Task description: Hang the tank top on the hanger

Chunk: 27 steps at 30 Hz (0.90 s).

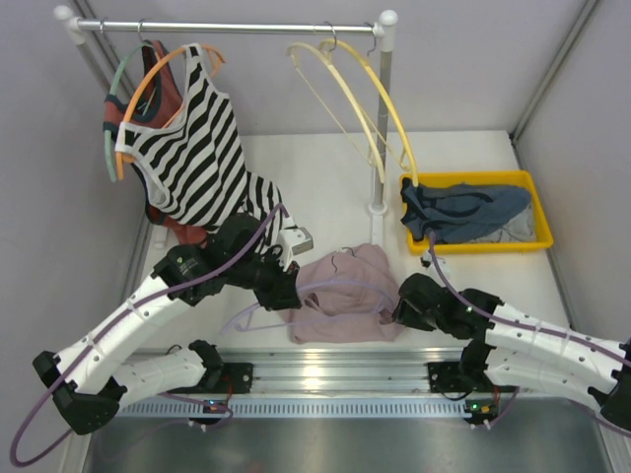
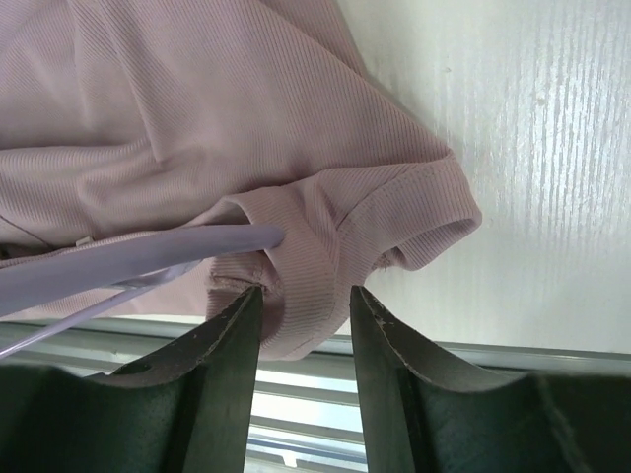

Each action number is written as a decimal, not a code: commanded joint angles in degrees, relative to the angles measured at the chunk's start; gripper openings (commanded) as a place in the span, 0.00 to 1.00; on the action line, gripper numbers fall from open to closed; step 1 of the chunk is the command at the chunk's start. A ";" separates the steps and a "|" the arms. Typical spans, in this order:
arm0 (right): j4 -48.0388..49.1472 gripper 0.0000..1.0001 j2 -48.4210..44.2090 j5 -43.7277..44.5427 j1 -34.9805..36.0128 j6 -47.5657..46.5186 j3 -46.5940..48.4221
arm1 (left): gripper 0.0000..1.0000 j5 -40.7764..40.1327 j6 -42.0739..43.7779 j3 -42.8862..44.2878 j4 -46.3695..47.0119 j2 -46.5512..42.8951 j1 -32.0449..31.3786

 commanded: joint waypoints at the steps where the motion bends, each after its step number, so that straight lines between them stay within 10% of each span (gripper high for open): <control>1: -0.11 0.42 -0.99 -0.63 -0.65 0.09 0.13 | 0.00 0.97 0.67 0.55 0.14 -0.39 -0.30; 27: 0.16 0.01 3.32 -0.46 -1.36 -3.96 0.75 | 0.00 -3.51 3.57 4.86 -4.26 -2.50 -1.79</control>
